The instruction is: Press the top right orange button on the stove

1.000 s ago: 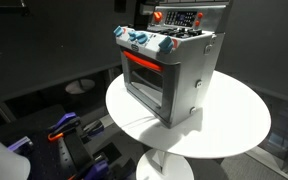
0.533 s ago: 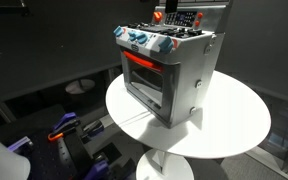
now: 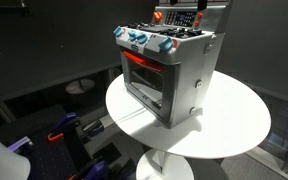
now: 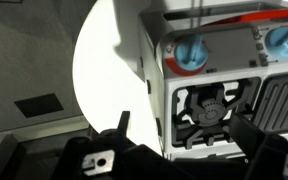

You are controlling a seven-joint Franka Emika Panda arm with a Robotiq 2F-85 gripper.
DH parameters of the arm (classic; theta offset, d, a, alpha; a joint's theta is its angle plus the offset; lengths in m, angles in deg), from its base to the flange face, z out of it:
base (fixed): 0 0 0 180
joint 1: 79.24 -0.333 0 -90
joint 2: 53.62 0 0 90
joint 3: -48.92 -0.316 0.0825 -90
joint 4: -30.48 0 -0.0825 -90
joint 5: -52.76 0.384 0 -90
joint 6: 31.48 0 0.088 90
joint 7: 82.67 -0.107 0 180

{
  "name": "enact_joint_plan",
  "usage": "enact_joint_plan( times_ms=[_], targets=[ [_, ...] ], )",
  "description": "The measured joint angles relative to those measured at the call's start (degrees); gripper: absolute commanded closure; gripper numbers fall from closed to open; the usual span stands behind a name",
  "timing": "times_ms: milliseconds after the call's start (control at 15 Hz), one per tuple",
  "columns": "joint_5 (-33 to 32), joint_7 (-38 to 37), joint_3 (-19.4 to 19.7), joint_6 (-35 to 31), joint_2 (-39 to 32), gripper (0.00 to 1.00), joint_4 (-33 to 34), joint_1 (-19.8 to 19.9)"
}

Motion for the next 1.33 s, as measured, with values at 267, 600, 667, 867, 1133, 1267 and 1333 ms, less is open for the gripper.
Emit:
enact_joint_plan(
  times_ms=[267, 600, 667, 867, 1133, 1267, 1333],
  targets=[
    [0.00, -1.64, -1.11, -5.40, -2.48, 0.00, 0.29, -0.21],
    [0.00, -1.93, -1.17, -5.51, -2.61, 0.00, 0.60, -0.21],
    [-0.08, -1.93, -1.17, -6.11, -2.67, 0.00, 0.51, -0.21],
    [-0.09, -1.93, -1.41, -10.95, -3.07, 0.00, 0.02, -0.22],
    [-0.09, -1.94, -2.09, -16.81, -4.40, 0.00, -0.24, -0.56],
    [-0.09, -1.95, -2.39, -18.26, -5.13, 0.00, -0.24, -0.88],
    [-0.09, -1.96, -2.53, -18.87, -5.55, 0.00, -0.24, -1.03]
  ],
)
